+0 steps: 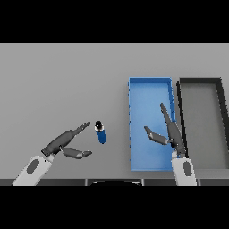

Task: Pick up the blue pipe and place it into the blue bin.

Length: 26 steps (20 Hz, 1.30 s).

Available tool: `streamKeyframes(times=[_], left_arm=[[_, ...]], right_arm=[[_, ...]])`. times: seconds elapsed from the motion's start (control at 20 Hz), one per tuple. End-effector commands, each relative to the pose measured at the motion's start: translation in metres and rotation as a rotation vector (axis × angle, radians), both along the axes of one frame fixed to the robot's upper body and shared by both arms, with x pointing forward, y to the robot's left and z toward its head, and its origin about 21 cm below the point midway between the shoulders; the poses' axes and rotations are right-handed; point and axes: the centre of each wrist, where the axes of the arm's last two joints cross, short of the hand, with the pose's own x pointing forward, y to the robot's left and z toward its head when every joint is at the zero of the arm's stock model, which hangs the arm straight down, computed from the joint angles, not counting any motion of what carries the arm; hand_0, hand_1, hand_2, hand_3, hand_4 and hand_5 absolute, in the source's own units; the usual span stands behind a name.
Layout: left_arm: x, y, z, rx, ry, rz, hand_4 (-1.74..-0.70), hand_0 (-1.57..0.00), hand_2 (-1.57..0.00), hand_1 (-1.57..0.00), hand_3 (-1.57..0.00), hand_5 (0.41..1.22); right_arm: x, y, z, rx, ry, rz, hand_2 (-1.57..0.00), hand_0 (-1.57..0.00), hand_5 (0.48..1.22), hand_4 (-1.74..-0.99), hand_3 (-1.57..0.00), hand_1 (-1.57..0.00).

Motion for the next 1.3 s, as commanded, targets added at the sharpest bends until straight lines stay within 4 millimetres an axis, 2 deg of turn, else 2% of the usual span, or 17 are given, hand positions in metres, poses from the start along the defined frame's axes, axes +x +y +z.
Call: streamKeyframes(times=[0.0, 0.15, 0.3, 0.4, 0.6, 0.7, 0.75, 0.9, 1.0, 1.05, 1.1, 1.15, 1.25], left_arm=[[0.002, -0.003, -0.002, 0.007, 0.004, 0.002, -1.11, 0.00, 0.00, 0.00, 0.00, 0.463], [0.004, -0.026, -0.011, -0.048, -0.015, -0.029, -1.15, 0.00, 0.00, 0.00, 0.00, 0.484], [0.014, -0.040, -0.019, -0.066, -0.037, -0.017, -1.14, 0.00, 0.00, 0.00, 0.00, 0.488], [0.018, -0.052, -0.029, -0.073, -0.007, 0.008, -1.13, 0.00, 0.00, 0.00, 0.00, 0.487], [0.028, -0.066, -0.046, -0.116, 0.020, 0.025, -1.14, 0.00, 0.00, 0.00, 0.00, 0.497], [0.028, -0.068, -0.054, -0.107, -0.011, 0.027, -1.10, 0.00, 0.00, 0.00, 0.00, 0.497], [0.033, -0.072, -0.053, -0.121, -0.023, 0.028, -1.10, 0.00, -0.01, 0.00, 0.00, 0.506], [0.031, -0.084, -0.060, -0.190, 0.005, 0.014, -1.14, 0.00, -0.09, 0.00, -0.04, 0.567], [0.036, -0.089, -0.056, -0.247, 0.044, 0.024, -1.22, 0.00, -0.27, -0.12, -0.20, 0.635], [0.034, -0.093, -0.059, -0.273, 0.061, 0.020, -1.27, -0.04, -0.42, -0.25, -0.35, 0.675], [0.033, -0.096, -0.061, -0.296, 0.077, 0.025, -1.30, -0.18, -0.58, -0.41, -0.59, 0.784], [0.033, -0.099, -0.060, -0.314, 0.076, 0.032, -1.38, -0.42, -0.78, -0.64, -0.78, 0.872], [0.031, -0.103, -0.060, -0.320, 0.055, 0.023, -1.50, -0.83, -1.06, -0.98, -1.02, 0.997]], right_arm=[[0.000, -0.001, 0.001, 0.001, 0.000, -0.006, 0.00, 0.00, 0.570, -1.212, 0.00, 0.00], [0.002, -0.001, 0.000, 0.012, 0.014, -0.005, 0.00, 0.00, 0.564, -1.210, 0.00, 0.00], [-0.002, -0.001, -0.001, 0.018, 0.001, -0.005, 0.00, 0.00, 0.555, -1.207, 0.00, 0.00], [0.000, 0.000, 0.005, 0.020, -0.002, -0.007, 0.00, 0.00, 0.554, -1.205, 0.00, 0.00], [0.000, 0.000, 0.001, 0.033, 0.009, -0.015, 0.00, 0.00, 0.549, -1.202, 0.00, 0.00], [-0.001, -0.002, -0.002, 0.023, 0.014, -0.009, 0.00, 0.00, 0.547, -1.200, 0.00, 0.00], [-0.002, -0.005, -0.002, 0.019, 0.010, -0.009, 0.00, 0.00, 0.547, -1.198, 0.00, 0.00], [0.000, -0.005, 0.000, 0.018, 0.009, -0.011, 0.00, 0.00, 0.550, -1.188, 0.00, 0.00], [-0.002, -0.002, -0.002, 0.010, -0.004, -0.007, 0.00, 0.00, 0.556, -1.188, 0.00, 0.00], [-0.001, -0.005, -0.001, 0.020, -0.002, -0.011, 0.00, 0.00, 0.560, -1.196, 0.00, 0.00], [-0.003, -0.006, -0.002, 0.016, 0.005, -0.017, 0.00, 0.00, 0.560, -1.192, 0.00, 0.00], [-0.004, -0.006, -0.001, 0.019, -0.005, -0.010, 0.00, 0.00, 0.561, -1.191, 0.00, 0.00], [-0.001, -0.005, -0.002, 0.013, 0.012, -0.020, 0.00, 0.00, 0.562, -1.184, 0.00, 0.00]])
